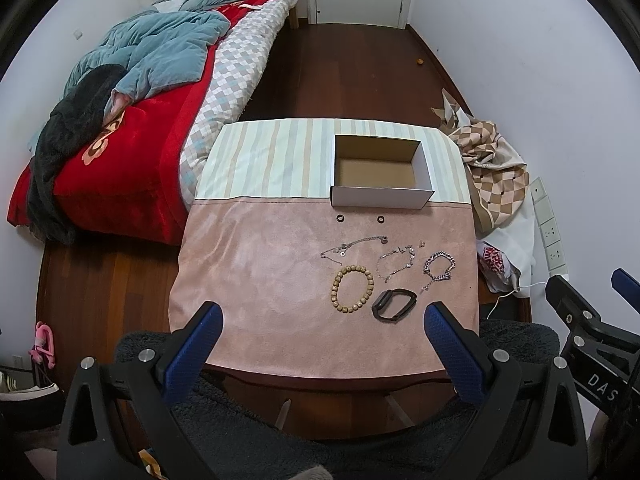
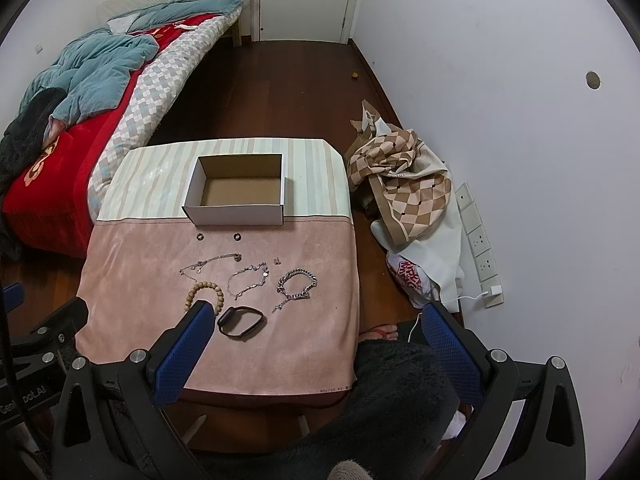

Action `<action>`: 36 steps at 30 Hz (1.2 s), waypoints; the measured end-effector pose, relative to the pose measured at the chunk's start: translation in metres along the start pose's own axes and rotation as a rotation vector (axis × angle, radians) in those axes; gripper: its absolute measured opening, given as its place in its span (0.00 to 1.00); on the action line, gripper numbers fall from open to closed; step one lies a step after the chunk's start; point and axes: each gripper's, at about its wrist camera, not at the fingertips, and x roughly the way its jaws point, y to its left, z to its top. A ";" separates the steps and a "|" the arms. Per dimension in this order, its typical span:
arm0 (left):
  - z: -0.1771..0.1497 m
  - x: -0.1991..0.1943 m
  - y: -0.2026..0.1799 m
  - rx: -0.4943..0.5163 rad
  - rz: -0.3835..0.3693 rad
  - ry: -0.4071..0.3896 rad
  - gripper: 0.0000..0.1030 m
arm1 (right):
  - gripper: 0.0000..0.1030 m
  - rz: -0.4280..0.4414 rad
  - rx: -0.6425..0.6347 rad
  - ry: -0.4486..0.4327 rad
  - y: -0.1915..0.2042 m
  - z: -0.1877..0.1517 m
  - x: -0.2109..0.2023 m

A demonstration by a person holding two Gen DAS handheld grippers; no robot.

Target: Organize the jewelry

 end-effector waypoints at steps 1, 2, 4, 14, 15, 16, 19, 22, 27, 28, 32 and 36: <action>0.000 0.000 0.001 0.000 0.000 -0.001 1.00 | 1.00 0.000 0.000 0.001 0.000 0.000 0.000; 0.000 -0.001 0.001 -0.001 0.000 -0.002 1.00 | 1.00 0.001 -0.001 0.000 0.000 0.000 0.000; 0.000 -0.001 0.002 -0.001 -0.001 -0.001 1.00 | 1.00 0.000 -0.002 -0.001 0.000 0.000 -0.001; 0.000 -0.003 0.003 -0.002 0.000 -0.005 1.00 | 1.00 0.001 -0.001 -0.003 0.000 -0.001 -0.001; 0.000 -0.003 0.003 -0.002 -0.001 -0.006 1.00 | 1.00 0.000 -0.001 -0.002 0.000 -0.001 -0.001; 0.000 -0.002 0.003 0.000 -0.001 -0.005 1.00 | 1.00 0.001 0.000 -0.002 0.000 -0.001 -0.001; 0.000 -0.002 0.002 -0.001 0.000 -0.004 1.00 | 1.00 -0.001 0.000 -0.002 0.000 -0.001 -0.002; 0.001 -0.003 0.003 0.000 -0.002 -0.003 1.00 | 1.00 -0.002 0.001 -0.003 0.000 -0.001 -0.002; 0.001 -0.003 0.002 -0.001 0.000 -0.005 1.00 | 1.00 -0.005 0.000 -0.005 -0.001 -0.001 -0.003; 0.000 -0.003 0.002 -0.001 0.000 -0.005 1.00 | 1.00 -0.004 0.001 -0.005 -0.002 -0.001 -0.003; 0.000 -0.003 0.002 0.000 0.000 -0.006 1.00 | 1.00 -0.004 0.002 -0.005 -0.002 -0.001 -0.003; 0.000 -0.003 0.002 -0.001 0.000 -0.007 1.00 | 1.00 -0.004 0.004 -0.007 -0.003 -0.001 -0.004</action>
